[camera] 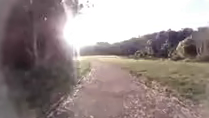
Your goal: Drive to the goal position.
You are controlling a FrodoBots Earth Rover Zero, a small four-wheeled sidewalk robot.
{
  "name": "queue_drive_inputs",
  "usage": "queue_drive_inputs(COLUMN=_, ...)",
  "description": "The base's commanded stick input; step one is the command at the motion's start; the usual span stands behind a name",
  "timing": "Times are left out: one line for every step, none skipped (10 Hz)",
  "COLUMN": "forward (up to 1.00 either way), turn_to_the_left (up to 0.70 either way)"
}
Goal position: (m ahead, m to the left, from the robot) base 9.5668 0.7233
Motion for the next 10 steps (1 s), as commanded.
queue_drive_inputs(forward=0.85, turn_to_the_left=0.0)
queue_drive_inputs(forward=0.85, turn_to_the_left=0.0)
queue_drive_inputs(forward=0.85, turn_to_the_left=0.0)
queue_drive_inputs(forward=0.85, turn_to_the_left=0.0)
queue_drive_inputs(forward=0.85, turn_to_the_left=0.0)
queue_drive_inputs(forward=0.85, turn_to_the_left=0.0)
queue_drive_inputs(forward=0.85, turn_to_the_left=0.0)
queue_drive_inputs(forward=0.85, turn_to_the_left=0.0)
queue_drive_inputs(forward=0.85, turn_to_the_left=0.0)
queue_drive_inputs(forward=0.85, turn_to_the_left=0.0)
